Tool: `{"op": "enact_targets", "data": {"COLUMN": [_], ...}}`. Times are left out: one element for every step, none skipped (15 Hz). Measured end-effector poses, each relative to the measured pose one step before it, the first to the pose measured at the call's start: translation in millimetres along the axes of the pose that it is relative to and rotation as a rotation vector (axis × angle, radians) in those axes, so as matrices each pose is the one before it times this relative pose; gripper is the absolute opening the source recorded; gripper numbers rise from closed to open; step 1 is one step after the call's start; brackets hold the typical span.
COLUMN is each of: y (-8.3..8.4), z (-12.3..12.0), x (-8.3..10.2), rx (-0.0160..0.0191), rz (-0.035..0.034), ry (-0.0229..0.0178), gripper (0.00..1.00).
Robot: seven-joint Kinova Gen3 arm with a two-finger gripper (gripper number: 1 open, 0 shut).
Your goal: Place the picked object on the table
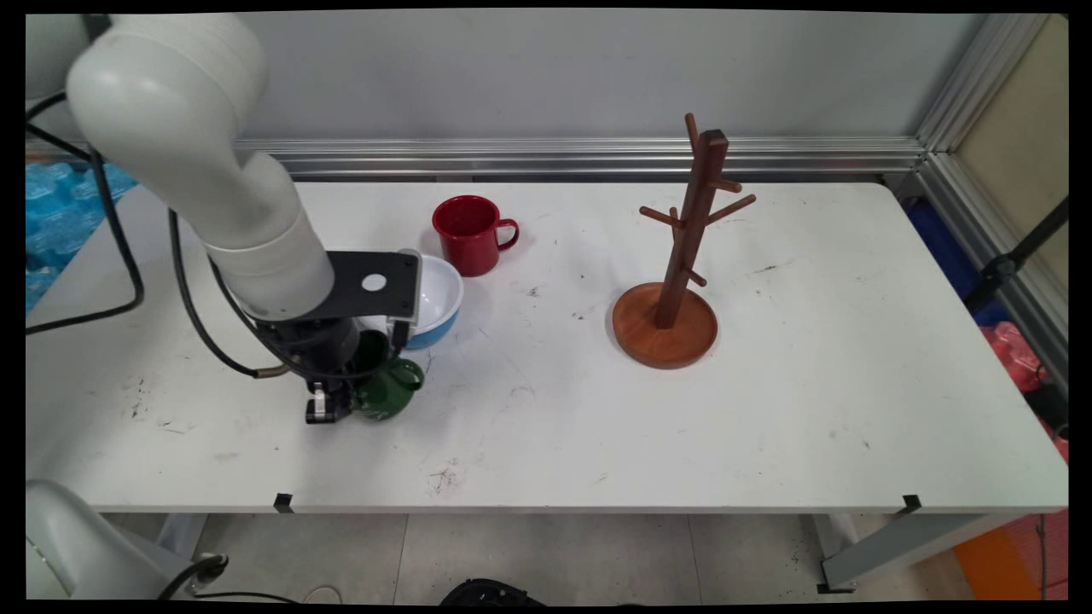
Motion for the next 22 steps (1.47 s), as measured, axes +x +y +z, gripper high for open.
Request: {"op": "enact_targets", "data": {"y": [0.40, 0.34, 0.41, 0.25, 0.27, 0.23, -0.06, -0.26, -0.33, -0.48, -0.51, -0.34, -0.68, -0.78, -0.77, -0.43, -0.51, -0.22, -0.29, -0.19, -0.30, -0.22], "z": [0.93, 1.07, 1.19, 0.73, 1.00, 1.20, 0.83, 0.61, 0.57, 0.62, 0.54, 0.32, 0.47, 0.37, 0.22, 0.16, 0.28, 0.18, 0.21, 0.11, 0.04, -0.01], "x": [1.87, 2.45, 2.50, 1.51, 2.17, 2.72, 1.97, 1.44, 1.40, 1.55, 1.48, 0.85, 1.36, 1.29, 0.85, 0.49, 0.71, 0.41, 0.60, 0.37, 0.56, 0.57], "rx": [-0.00130, -0.00158, -0.00197, -0.00117, -0.00159, -0.00184, -0.00112, -0.00010, 0.00009, 0.00036, 0.00003, 0.00018, 0.00067, 0.00087, 0.00122, 0.00027, -0.00043, -0.00061, -0.00125, -0.00103, -0.00153, -0.00154], "rz": [-0.00049, 0.00018, -0.00046, -0.00013, -0.00021, -0.00017, 0.00022, 0.00033, 0.00046, 0.00059, 0.00022, 0.00008, -0.00003, 0.00039, 0.00009, -0.00018, -0.00094, -0.00077, -0.00089, -0.00059, -0.00101, -0.00064], "ry": [0.00090, 0.00142, 0.00139, 0.00074, 0.00091, 0.00126, 0.00064, 0.00032, 0.00033, -0.00010, 0.00023, -0.00018, 0.00014, -0.00012, -0.00045, 0.00007, 0.00076, 0.00090, 0.00163, 0.00124, 0.00225, 0.00210], "gripper": [0.00, 0.00, 0.00, 0.00, 0.00, 0.00, 0.00, 0.00, 0.00, 0.00, 0.00, 0.00, 0.00, 0.00, 1.00, 1.00, 1.00, 1.00, 1.00, 1.00, 1.00, 1.00]}}
